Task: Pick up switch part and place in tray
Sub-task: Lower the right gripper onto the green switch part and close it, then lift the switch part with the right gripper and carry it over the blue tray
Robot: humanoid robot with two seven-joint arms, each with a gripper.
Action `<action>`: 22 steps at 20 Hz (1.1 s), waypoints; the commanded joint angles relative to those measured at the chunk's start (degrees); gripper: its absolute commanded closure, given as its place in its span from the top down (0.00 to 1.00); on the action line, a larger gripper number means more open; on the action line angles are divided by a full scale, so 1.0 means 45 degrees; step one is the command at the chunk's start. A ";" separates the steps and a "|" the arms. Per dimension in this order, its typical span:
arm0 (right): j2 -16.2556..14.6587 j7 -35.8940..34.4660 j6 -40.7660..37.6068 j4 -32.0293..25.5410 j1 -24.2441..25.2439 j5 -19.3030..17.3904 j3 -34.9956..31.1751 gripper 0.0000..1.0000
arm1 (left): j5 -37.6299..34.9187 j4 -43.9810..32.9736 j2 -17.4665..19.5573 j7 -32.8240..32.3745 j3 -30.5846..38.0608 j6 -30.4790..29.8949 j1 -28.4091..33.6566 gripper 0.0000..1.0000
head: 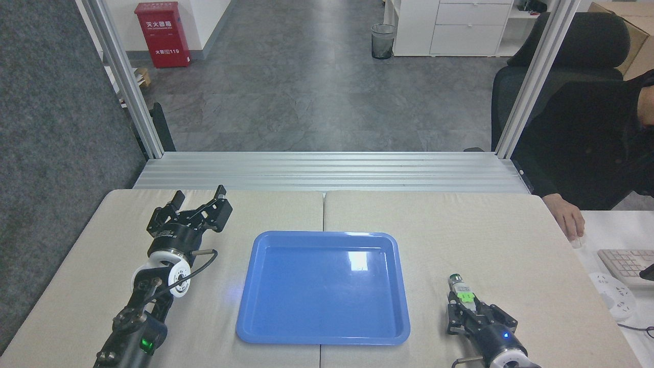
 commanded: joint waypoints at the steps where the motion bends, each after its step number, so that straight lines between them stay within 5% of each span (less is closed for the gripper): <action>1: -0.0063 -0.0053 0.0470 -0.0166 -0.0890 -0.0056 0.0028 0.00 | 0.0000 0.0000 0.0000 0.0006 0.0000 -0.0002 0.0000 1.00; 5: 0.0093 -0.0034 0.0978 -0.0674 -0.2296 -0.0017 0.0301 0.00 | 0.0000 0.0000 0.0000 0.0006 0.0000 -0.0002 0.0000 1.00; 9: 0.0677 -0.0014 0.1698 -0.1279 -0.3020 0.0139 0.2988 0.00 | 0.0000 0.0000 0.0000 0.0006 0.0000 -0.0002 0.0000 1.00; 14: 0.1887 -0.0014 0.1858 -0.1554 -0.2885 0.0586 0.5413 0.00 | 0.0000 0.0000 0.0000 0.0006 0.0000 -0.0002 0.0000 1.00; 22: 0.2026 0.0747 0.1605 -0.0775 -0.2357 0.1096 0.7097 0.00 | 0.0000 0.0000 0.0000 0.0006 0.0000 -0.0002 0.0000 1.00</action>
